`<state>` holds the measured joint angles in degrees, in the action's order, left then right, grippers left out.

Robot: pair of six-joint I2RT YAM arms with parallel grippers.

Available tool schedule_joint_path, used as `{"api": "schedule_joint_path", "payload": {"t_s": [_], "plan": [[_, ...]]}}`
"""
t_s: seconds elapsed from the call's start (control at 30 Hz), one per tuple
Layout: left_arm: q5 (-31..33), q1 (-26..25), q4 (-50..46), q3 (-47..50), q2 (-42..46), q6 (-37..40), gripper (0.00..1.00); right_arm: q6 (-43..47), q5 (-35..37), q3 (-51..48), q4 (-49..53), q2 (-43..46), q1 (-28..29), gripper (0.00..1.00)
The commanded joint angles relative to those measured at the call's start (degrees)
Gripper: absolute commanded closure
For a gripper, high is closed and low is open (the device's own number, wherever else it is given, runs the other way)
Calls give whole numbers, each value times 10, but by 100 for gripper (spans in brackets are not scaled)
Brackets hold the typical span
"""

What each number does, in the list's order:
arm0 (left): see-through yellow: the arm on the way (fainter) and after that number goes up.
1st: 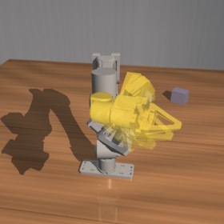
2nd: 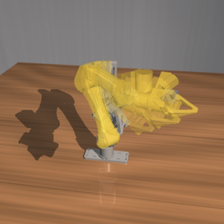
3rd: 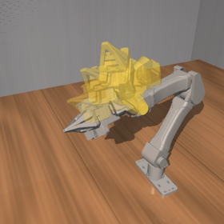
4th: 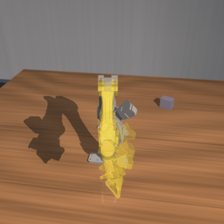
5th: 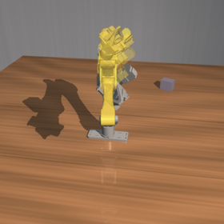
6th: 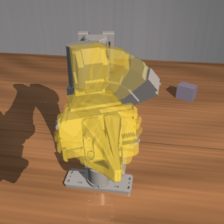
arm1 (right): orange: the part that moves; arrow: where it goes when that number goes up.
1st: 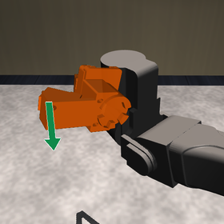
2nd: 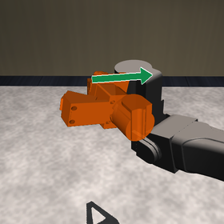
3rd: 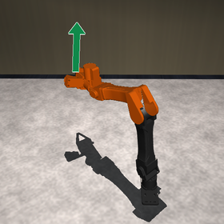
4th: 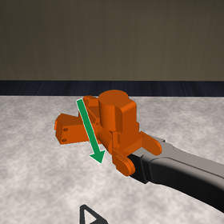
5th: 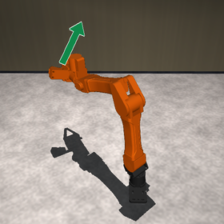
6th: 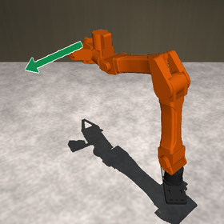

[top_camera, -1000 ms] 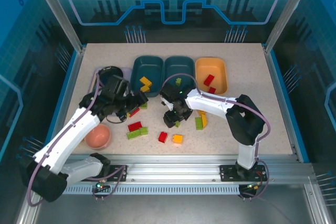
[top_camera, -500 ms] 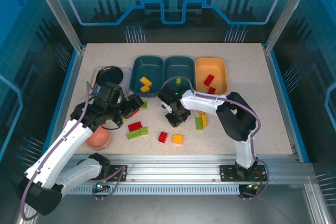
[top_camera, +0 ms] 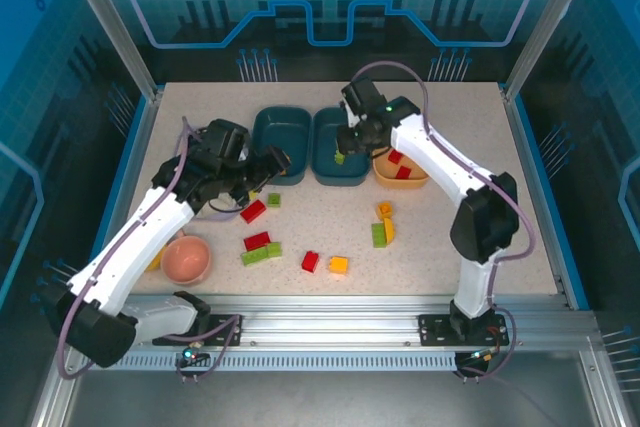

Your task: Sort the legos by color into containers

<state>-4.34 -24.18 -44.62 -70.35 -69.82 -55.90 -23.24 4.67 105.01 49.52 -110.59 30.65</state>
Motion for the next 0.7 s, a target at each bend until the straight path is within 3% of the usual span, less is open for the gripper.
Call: {"api": "schedule_joint_path", "payload": {"t_s": [0.0, 0.3, 0.67], "plan": [[4, -2, 15, -31, -33, 20, 14, -25, -58, 63, 33, -91, -7, 82], [10, -2, 6, -44, -70, 17, 14, -64, -113, 219, 91, -262, -18, 78], [18, -3, -58, -24, -52, -6, 15, -70, -112, 237, 107, -254, -18, 48]]}}
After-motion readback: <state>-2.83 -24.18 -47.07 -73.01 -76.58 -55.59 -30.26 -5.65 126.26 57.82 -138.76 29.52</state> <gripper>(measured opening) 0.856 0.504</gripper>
